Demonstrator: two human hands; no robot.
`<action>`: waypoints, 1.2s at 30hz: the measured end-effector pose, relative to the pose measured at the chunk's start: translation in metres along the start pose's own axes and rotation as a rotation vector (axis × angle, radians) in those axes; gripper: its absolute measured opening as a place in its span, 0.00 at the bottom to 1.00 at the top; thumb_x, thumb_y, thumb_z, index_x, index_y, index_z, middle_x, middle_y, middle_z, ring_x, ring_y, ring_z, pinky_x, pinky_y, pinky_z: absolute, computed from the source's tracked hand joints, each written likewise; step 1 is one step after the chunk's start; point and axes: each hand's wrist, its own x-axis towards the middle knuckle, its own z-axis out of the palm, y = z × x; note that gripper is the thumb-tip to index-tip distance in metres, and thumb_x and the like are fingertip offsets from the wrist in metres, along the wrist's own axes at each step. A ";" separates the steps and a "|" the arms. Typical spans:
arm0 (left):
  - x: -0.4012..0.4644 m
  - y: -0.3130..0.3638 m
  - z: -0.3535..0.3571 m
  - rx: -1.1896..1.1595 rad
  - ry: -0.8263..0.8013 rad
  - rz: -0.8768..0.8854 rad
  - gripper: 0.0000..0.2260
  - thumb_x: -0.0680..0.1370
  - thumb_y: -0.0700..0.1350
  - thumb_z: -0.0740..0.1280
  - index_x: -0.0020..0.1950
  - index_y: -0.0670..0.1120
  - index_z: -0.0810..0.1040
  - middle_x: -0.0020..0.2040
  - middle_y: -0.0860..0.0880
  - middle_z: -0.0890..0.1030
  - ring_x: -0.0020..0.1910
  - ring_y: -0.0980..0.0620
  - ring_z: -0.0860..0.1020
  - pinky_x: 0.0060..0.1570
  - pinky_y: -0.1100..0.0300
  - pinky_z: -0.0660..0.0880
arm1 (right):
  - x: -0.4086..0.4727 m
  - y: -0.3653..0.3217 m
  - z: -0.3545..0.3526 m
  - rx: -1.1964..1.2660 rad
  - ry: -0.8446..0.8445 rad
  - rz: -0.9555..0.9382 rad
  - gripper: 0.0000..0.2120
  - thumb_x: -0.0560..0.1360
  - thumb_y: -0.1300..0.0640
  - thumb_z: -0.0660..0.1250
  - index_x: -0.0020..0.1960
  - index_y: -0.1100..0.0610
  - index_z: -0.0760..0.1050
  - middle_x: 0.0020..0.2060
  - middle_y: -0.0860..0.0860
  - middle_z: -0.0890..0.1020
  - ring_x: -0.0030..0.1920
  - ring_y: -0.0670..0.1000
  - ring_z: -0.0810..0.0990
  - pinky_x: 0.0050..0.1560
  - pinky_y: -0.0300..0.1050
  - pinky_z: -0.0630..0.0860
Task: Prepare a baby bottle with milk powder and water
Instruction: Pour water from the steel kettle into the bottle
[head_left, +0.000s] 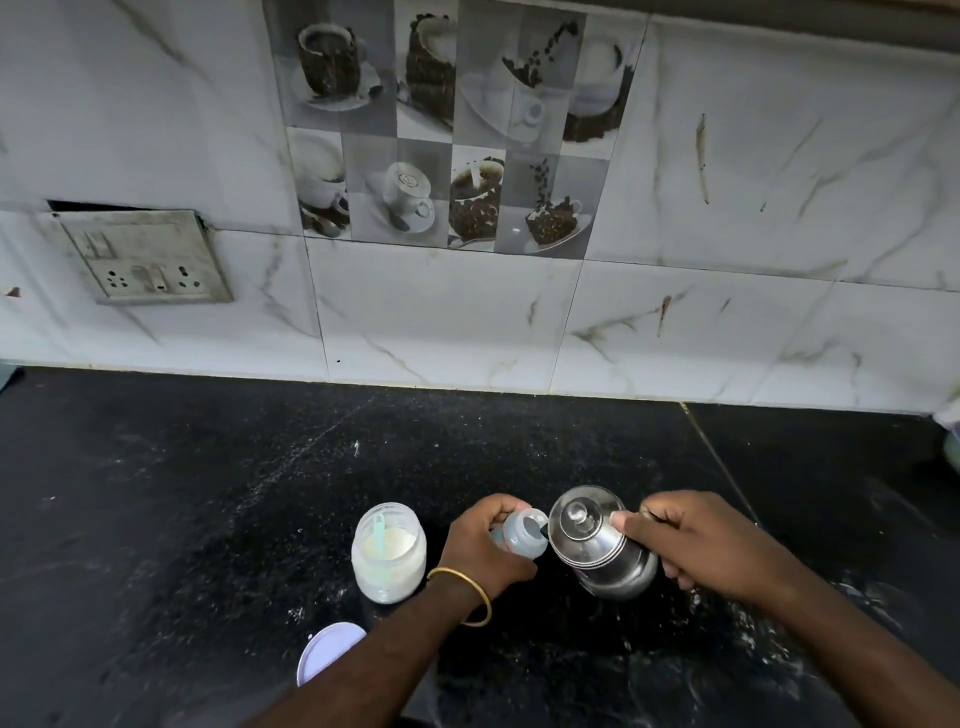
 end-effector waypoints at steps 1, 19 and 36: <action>0.000 0.000 0.001 0.000 0.000 0.005 0.23 0.56 0.36 0.79 0.46 0.55 0.81 0.45 0.54 0.85 0.43 0.63 0.81 0.44 0.72 0.75 | 0.003 -0.002 -0.003 -0.038 -0.011 -0.001 0.24 0.74 0.35 0.66 0.32 0.54 0.71 0.26 0.51 0.81 0.26 0.49 0.81 0.32 0.45 0.77; -0.003 0.000 0.007 0.028 -0.005 0.015 0.23 0.56 0.39 0.81 0.45 0.57 0.79 0.46 0.56 0.84 0.45 0.60 0.81 0.47 0.69 0.76 | 0.037 -0.044 -0.028 -0.631 -0.014 -0.128 0.29 0.72 0.29 0.61 0.32 0.55 0.69 0.26 0.49 0.74 0.27 0.47 0.72 0.31 0.45 0.66; -0.004 -0.007 0.012 -0.022 -0.020 0.020 0.24 0.54 0.42 0.81 0.45 0.58 0.80 0.46 0.56 0.84 0.44 0.62 0.80 0.45 0.71 0.75 | 0.034 -0.068 -0.029 -0.830 -0.026 -0.145 0.28 0.74 0.30 0.60 0.31 0.53 0.69 0.27 0.48 0.73 0.29 0.46 0.72 0.33 0.45 0.69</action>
